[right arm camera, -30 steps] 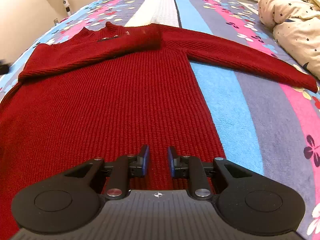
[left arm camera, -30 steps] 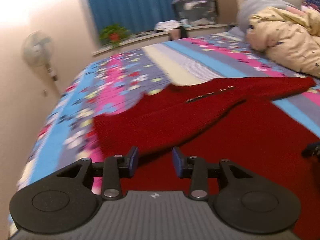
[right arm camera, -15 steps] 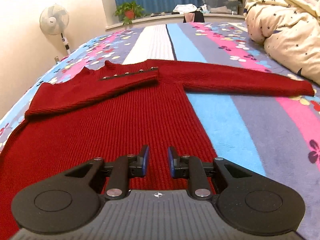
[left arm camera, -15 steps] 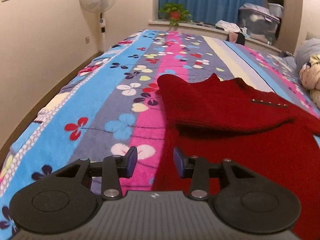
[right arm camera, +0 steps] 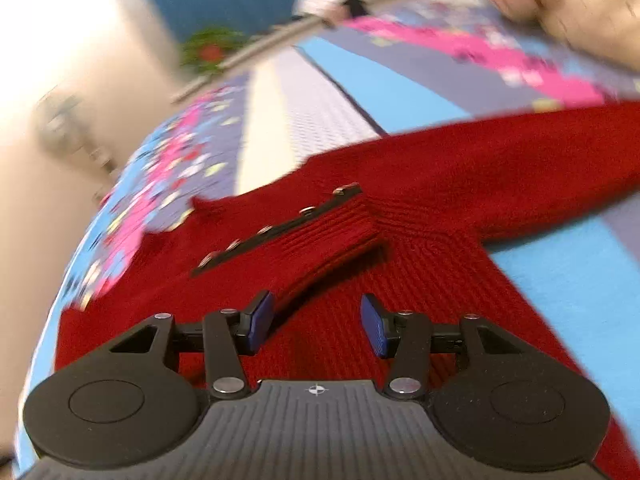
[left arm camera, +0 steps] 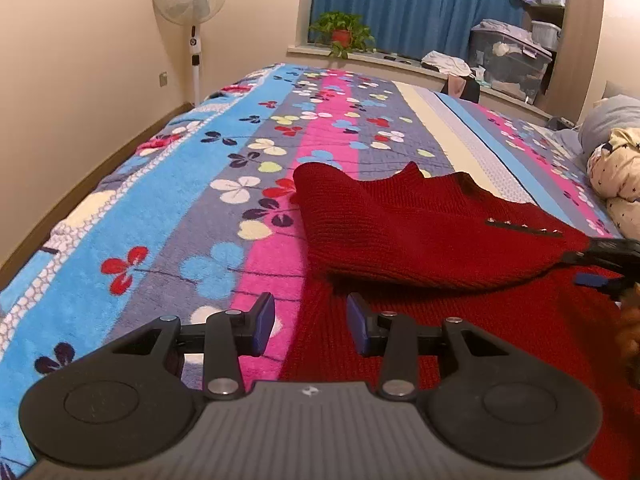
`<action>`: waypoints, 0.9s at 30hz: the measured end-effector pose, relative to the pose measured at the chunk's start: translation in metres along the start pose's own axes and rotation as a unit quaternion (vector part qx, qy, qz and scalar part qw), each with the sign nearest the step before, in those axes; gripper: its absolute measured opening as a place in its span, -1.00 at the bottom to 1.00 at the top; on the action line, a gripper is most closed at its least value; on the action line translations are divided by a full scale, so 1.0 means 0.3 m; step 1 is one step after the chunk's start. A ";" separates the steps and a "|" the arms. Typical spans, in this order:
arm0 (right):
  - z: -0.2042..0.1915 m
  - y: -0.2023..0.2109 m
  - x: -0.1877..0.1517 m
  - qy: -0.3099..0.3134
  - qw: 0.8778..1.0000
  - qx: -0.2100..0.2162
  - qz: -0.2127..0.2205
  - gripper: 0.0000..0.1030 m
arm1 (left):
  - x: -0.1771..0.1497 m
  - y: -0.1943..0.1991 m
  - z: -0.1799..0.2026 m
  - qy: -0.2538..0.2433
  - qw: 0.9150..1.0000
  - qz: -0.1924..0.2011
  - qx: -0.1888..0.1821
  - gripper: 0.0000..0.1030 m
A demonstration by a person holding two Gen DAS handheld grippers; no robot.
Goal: Fold small clothes
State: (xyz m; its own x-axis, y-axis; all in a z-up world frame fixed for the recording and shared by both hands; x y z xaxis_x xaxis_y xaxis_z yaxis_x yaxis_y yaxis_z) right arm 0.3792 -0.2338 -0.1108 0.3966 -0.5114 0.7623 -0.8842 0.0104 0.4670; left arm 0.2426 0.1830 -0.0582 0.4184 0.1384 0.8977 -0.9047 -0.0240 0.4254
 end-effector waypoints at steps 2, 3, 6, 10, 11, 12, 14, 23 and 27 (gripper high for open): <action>-0.014 -0.035 0.008 0.000 1.000 -0.014 0.006 -0.09 | -0.004 -0.010 -0.002 0.001 1.000 -0.004 0.002 -0.13; -0.027 -0.048 0.014 0.007 1.000 -0.015 0.007 -0.72 | -0.008 -0.017 -0.005 0.002 1.000 -0.006 0.003 -0.13; -0.069 -0.017 0.076 0.021 0.998 0.001 0.063 -0.90 | -0.014 -0.035 -0.004 0.010 1.000 -0.013 0.000 -0.13; -0.045 -0.022 0.063 0.057 0.994 -0.060 0.069 -0.90 | -0.005 -0.044 0.007 0.020 1.000 -0.012 -0.009 -0.13; -0.025 -0.035 0.047 0.053 0.994 -0.074 0.053 -0.89 | -0.005 -0.047 0.012 0.019 1.000 -0.012 -0.011 -0.13; -0.006 -0.036 0.039 0.050 0.994 -0.089 0.049 -0.86 | -0.006 -0.049 0.015 0.019 1.000 -0.013 -0.012 -0.13; -0.008 -0.006 0.045 0.070 0.988 -0.114 0.072 -0.79 | -0.011 -0.054 0.019 0.020 1.000 -0.016 -0.014 -0.13; 0.033 -0.042 -0.014 0.127 0.986 -0.107 0.018 -0.81 | 0.005 -0.073 0.031 0.029 0.999 -0.016 -0.020 -0.13; 0.122 0.051 0.076 0.111 0.986 -0.111 0.064 -0.68 | 0.000 -0.079 0.025 0.022 1.000 -0.016 -0.015 -0.13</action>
State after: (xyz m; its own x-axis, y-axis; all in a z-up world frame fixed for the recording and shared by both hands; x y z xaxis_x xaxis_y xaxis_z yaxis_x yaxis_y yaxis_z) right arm 0.3657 -0.2769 -0.1028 0.3511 -0.2933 0.8892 -0.8649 0.2623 0.4280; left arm 0.2646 0.1761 -0.0674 0.4436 0.1814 0.8777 -0.8934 0.0116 0.4491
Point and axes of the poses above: each gripper's, at about its wrist camera, not at the fingertips, and y roughly against the way its jaws point, z to its right, x to its top, the point moved 7 cm from there along -y, roughly the way its jaws point, and after that the axes turned 14 degrees about z, right-handed, at the moved point
